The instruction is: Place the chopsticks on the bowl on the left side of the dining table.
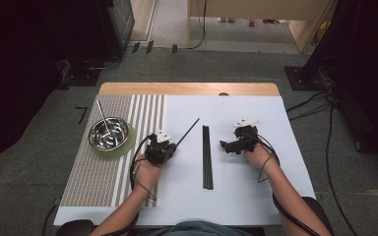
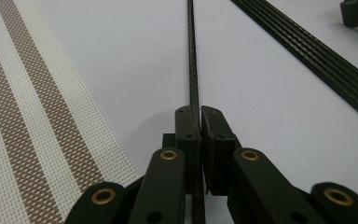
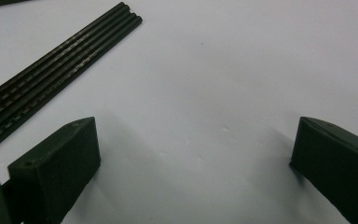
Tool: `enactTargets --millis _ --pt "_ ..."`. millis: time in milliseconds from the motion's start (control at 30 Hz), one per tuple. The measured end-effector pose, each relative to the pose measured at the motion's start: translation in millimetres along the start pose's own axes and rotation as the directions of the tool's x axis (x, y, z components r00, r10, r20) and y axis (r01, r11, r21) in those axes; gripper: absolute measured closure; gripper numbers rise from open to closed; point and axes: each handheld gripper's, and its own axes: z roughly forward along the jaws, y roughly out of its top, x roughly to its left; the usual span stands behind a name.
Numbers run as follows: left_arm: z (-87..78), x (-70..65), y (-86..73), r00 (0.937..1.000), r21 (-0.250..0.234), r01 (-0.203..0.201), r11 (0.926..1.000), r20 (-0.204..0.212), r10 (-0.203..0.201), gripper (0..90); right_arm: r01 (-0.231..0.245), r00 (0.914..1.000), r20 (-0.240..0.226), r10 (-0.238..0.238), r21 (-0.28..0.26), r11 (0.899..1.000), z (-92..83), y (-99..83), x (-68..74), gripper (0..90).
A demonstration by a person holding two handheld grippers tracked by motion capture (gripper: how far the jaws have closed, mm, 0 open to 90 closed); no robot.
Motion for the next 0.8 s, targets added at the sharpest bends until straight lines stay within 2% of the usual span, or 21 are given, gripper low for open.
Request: enactTargets --millis 300,467,800 --pt "-5.9 4.0 6.1 0.9995 -0.006 0.0 1.0 0.03 0.0 87.5 -0.001 1.0 0.0 0.001 0.001 1.0 0.0 0.0 0.0 0.7" --pt "-11.6 12.2 9.9 0.9984 -0.021 0.033 0.9992 0.047 -0.032 87.5 -0.001 1.0 -0.001 0.001 0.0 1.0 0.0 0.0 0.0 0.7" --pt "-21.1 19.8 17.5 0.9967 -0.032 0.041 0.9986 0.072 -0.038 87.6 -0.002 1.0 0.0 0.002 0.001 1.0 0.0 0.0 0.1 0.7"
